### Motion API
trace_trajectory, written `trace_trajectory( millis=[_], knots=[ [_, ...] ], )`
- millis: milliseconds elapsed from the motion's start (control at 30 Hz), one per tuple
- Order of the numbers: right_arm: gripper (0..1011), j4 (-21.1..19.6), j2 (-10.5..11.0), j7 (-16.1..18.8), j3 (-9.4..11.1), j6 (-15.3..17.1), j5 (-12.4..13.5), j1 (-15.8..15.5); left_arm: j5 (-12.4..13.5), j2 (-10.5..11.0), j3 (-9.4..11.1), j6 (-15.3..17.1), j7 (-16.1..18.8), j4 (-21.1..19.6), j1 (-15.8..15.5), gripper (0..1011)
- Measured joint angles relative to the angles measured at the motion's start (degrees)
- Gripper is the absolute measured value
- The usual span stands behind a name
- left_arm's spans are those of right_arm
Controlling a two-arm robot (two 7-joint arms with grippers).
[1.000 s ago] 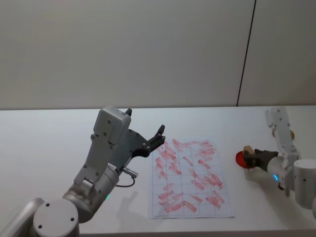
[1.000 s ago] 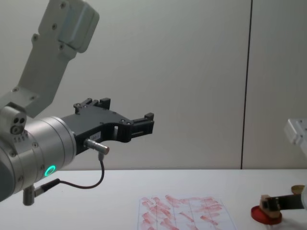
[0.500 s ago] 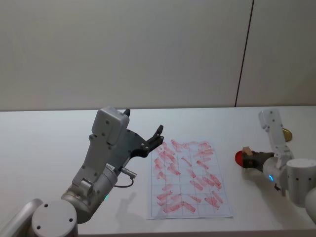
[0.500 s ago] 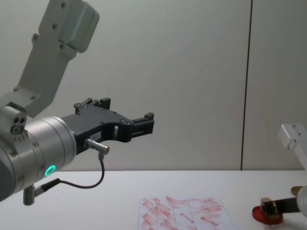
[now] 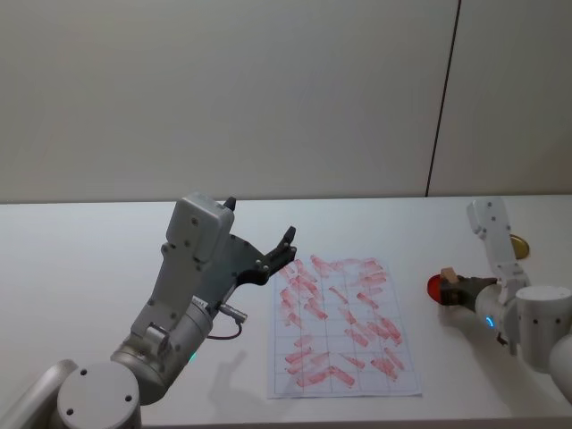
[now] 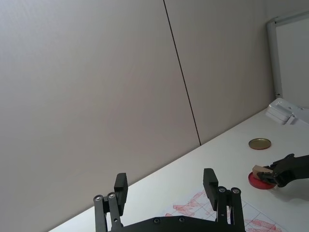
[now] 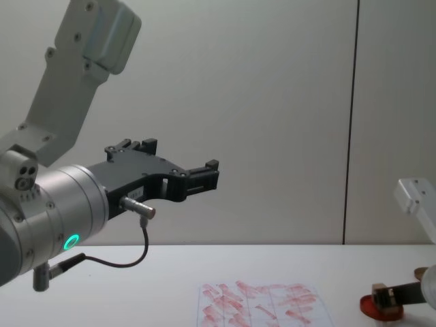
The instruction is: Use the one hand to pick up the stamp and affix it onto the A4 paper.
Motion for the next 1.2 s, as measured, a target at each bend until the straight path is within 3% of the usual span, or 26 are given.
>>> trace_trajectory(
  millis=[333, 500, 767, 1200],
  knots=[
    [219, -1.9, 0.2, -0.3, 0.7, 0.0, 0.0, -0.8, 0.0, 0.0, 0.0, 0.0, 0.0, 0.0, 0.0, 993],
    [219, -8.4, 1.0, -0.7, 1.2, 1.6, 0.2, -3.2, 0.0, 0.0, 0.0, 0.0, 0.0, 0.0, 0.0, 993],
    [220, -23.5, 2.6, -1.6, 2.0, 6.2, 1.7, -8.8, 0.0, 0.0, 0.0, 0.0, 0.0, 0.0, 0.0, 993],
    [219, -38.9, 3.5, -1.7, 1.3, 13.2, 3.3, -15.2, 0.0, 0.0, 0.0, 0.0, 0.0, 0.0, 0.0, 993]
  ],
)
